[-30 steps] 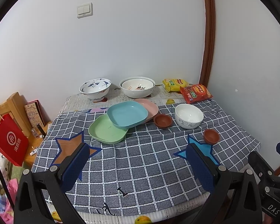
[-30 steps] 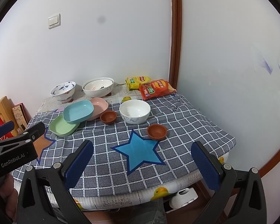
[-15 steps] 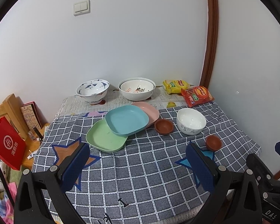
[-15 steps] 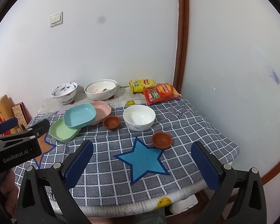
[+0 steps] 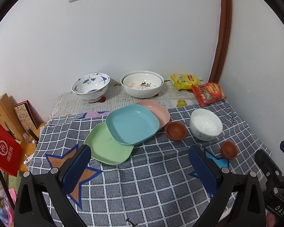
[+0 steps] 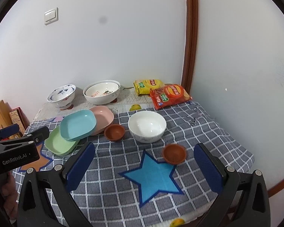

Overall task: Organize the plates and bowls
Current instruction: 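Move both grippers toward the rim of the light-blue plate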

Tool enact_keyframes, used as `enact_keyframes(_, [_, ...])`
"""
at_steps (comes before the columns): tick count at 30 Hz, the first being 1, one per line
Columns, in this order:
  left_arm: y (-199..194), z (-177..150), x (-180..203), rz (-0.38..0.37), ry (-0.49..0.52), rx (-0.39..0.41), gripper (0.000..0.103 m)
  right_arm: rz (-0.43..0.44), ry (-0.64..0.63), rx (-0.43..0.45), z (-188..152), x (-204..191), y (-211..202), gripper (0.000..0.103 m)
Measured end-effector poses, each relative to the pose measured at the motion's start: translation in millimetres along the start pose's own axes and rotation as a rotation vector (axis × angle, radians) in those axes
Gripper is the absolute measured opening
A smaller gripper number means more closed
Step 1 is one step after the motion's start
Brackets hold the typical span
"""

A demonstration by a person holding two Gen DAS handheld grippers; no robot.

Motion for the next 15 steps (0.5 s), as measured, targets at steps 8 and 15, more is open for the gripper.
enact_keyframes(8, [43, 19, -11, 0.031, -0.025, -0.034, 0.103, 0.028, -0.053, -0.021, 19, -18, 45, 0.103])
enact_keyframes(15, [72, 33, -20, 0.046, -0.048, -0.057, 0.103, 0.088, -0.069, -0.031, 33, -35, 77, 0.103])
Point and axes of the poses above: each gripper's, at about its wrist camera, not at the fingertips, and y roughly the way its jaws point, x to its right, z to its top, the point moved 5 cm from there along y, roughly the way its jaws point, and after that the axes turned 15 degrees about -y, right-handed, at the moved point
